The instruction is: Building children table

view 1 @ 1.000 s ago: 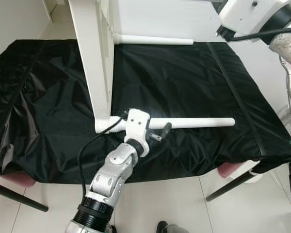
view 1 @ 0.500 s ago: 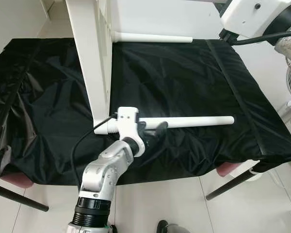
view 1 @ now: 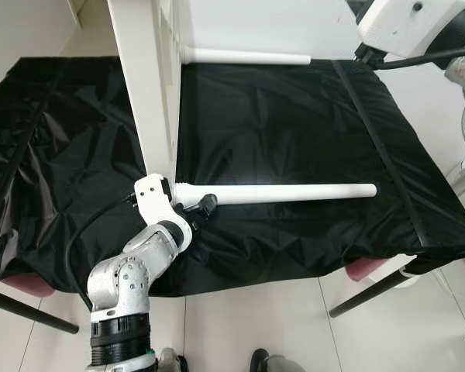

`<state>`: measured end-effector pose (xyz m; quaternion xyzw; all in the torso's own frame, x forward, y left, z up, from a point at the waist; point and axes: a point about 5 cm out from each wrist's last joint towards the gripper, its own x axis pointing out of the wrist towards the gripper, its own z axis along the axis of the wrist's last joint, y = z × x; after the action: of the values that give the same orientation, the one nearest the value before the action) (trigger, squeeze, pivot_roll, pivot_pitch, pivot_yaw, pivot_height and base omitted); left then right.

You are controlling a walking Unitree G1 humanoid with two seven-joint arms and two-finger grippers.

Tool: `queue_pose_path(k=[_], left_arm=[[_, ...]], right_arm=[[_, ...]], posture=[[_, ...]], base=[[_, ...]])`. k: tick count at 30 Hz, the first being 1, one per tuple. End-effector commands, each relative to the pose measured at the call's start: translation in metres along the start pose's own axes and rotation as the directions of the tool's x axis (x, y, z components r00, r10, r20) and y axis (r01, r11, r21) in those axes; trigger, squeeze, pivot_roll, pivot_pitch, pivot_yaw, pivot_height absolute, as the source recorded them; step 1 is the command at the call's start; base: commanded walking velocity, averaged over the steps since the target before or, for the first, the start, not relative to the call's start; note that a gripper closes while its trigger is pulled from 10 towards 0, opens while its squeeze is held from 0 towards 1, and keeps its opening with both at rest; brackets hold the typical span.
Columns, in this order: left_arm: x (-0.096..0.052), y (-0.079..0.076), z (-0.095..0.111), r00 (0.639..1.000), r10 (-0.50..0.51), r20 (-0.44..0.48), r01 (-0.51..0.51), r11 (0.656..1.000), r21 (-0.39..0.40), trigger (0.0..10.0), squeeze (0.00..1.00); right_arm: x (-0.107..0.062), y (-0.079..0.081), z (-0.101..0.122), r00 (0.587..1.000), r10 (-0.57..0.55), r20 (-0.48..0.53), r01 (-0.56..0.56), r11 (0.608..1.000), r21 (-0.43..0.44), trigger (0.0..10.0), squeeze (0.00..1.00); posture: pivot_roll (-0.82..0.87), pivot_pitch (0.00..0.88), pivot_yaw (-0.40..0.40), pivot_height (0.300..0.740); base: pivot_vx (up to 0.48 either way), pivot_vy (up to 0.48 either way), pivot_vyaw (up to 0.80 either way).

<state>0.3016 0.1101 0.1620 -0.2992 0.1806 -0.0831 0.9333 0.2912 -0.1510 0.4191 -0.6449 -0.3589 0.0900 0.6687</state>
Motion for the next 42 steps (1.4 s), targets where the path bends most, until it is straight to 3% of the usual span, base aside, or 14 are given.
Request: queue_pose_path(k=[1, 8, 14, 22, 23, 24, 25, 27, 28, 30, 31, 33, 34, 42], left_arm=[[0.005, 0.011, -0.021, 0.974, 0.219, -0.057, -0.225, 0.968, -0.113, 10.0, 0.0], [0.017, -0.01, -0.005, 0.984, 0.177, -0.026, -0.179, 0.971, -0.156, 10.0, 0.0], [0.026, -0.06, 0.013, 1.0, 0.014, -0.007, -0.015, 0.981, -0.193, 10.0, 0.0], [0.035, -0.076, 0.022, 1.0, -0.019, -0.003, 0.018, 0.978, -0.206, 10.0, 0.0], [0.038, -0.079, 0.021, 1.0, -0.021, -0.01, 0.019, 0.977, -0.213, 10.0, 0.0], [0.038, -0.079, 0.021, 1.0, -0.021, -0.01, 0.019, 0.977, -0.213, 10.0, 0.0], [0.041, -0.08, 0.021, 1.0, -0.016, -0.012, 0.013, 0.974, -0.228, 10.0, 0.0], [0.043, -0.081, 0.021, 1.0, -0.014, -0.017, 0.01, 0.972, -0.235, 10.0, 0.0], [0.045, -0.083, 0.024, 1.0, -0.008, -0.011, 0.005, 0.967, -0.256, 10.0, 0.0], [0.046, -0.083, 0.025, 1.0, -0.003, -0.007, 0.001, 0.963, -0.271, 10.0, 0.0], [0.047, -0.087, 0.028, 1.0, -0.005, 0.0, 0.004, 0.958, -0.287, 10.0, 0.0], [0.047, -0.09, 0.032, 1.0, -0.007, 0.009, 0.01, 0.955, -0.296, 10.0, 0.0], [0.047, -0.097, 0.038, 0.999, -0.02, 0.026, 0.027, 0.953, -0.301, 10.0, 0.0], [0.046, -0.135, 0.061, 0.99, -0.102, 0.099, 0.125, 0.956, -0.266, 10.0, 0.0]], right_arm=[[-0.003, -0.006, -0.005, 0.999, -0.032, -0.02, 0.032, 0.999, 0.022, 10.0, 0.0], [-0.003, -0.007, -0.004, 0.999, -0.037, -0.017, 0.037, 0.999, 0.022, 10.0, 0.0], [-0.004, -0.014, 0.003, 0.997, -0.07, 0.015, 0.069, 0.997, 0.042, 10.0, 0.0], [-0.006, -0.024, 0.005, 0.995, -0.102, 0.019, 0.101, 0.994, 0.031, 10.0, 0.0], [-0.006, -0.025, 0.005, 0.995, -0.103, 0.018, 0.102, 0.994, 0.029, 1.7, 0.0], [-0.006, -0.025, 0.005, 0.995, -0.103, 0.018, 0.102, 0.994, 0.029, 1.7, 0.0], [-0.007, -0.026, 0.005, 0.994, -0.104, 0.022, 0.104, 0.994, 0.024, 0.0, 0.0], [-0.007, -0.027, 0.005, 0.994, -0.11, 0.024, 0.109, 0.994, 0.024, 0.0, 0.0], [-0.007, -0.03, 0.006, 0.992, -0.121, 0.022, 0.12, 0.993, 0.017, 3.4, 0.0], [-0.008, -0.031, 0.006, 0.992, -0.128, 0.021, 0.128, 0.992, 0.011, 3.4, 0.0], [-0.008, -0.035, 0.006, 0.99, -0.142, 0.019, 0.142, 0.99, 0.006, 5.5, 0.0], [-0.008, -0.038, 0.006, 0.987, -0.156, 0.021, 0.157, 0.988, 0.0, 5.6, 0.0], [-0.008, -0.046, 0.006, 0.983, -0.184, 0.021, 0.184, 0.983, -0.009, 10.0, 0.0], [-0.01, -0.072, 0.004, 0.961, -0.277, 0.001, 0.276, 0.96, -0.054, 10.0, 0.0]], posture=[[0.0, 0.202, 0.042, 0.74], [-0.01, 0.203, 0.049, 0.74], [-0.02, 0.211, 0.064, 0.74], [-0.03, 0.216, 0.069, 0.74], [-0.03, 0.219, 0.071, 0.74], [-0.03, 0.219, 0.071, 0.74], [-0.03, 0.219, 0.071, 0.74], [-0.03, 0.221, 0.073, 0.74], [-0.03, 0.221, 0.073, 0.74], [-0.03, 0.223, 0.075, 0.74], [-0.03, 0.223, 0.078, 0.74], [-0.03, 0.223, 0.078, 0.74], [-0.03, 0.224, 0.079, 0.74], [-0.03, 0.23, 0.087, 0.74]], base=[[0.0, 0.0, 0.0], [0.0, 0.0, 0.0], [0.0, 0.0, 0.0], [0.0, 0.0, 0.0], [0.0, 0.0, 0.0], [0.0, 0.0, 0.0], [0.0, 0.0, 0.0], [0.0, 0.0, 0.0], [0.0, 0.0, 0.0], [0.0, 0.0, 0.0], [0.0, 0.0, 0.0], [0.0, 0.0, 0.0], [0.0, 0.0, 0.0], [0.0, 0.0, 0.0]])
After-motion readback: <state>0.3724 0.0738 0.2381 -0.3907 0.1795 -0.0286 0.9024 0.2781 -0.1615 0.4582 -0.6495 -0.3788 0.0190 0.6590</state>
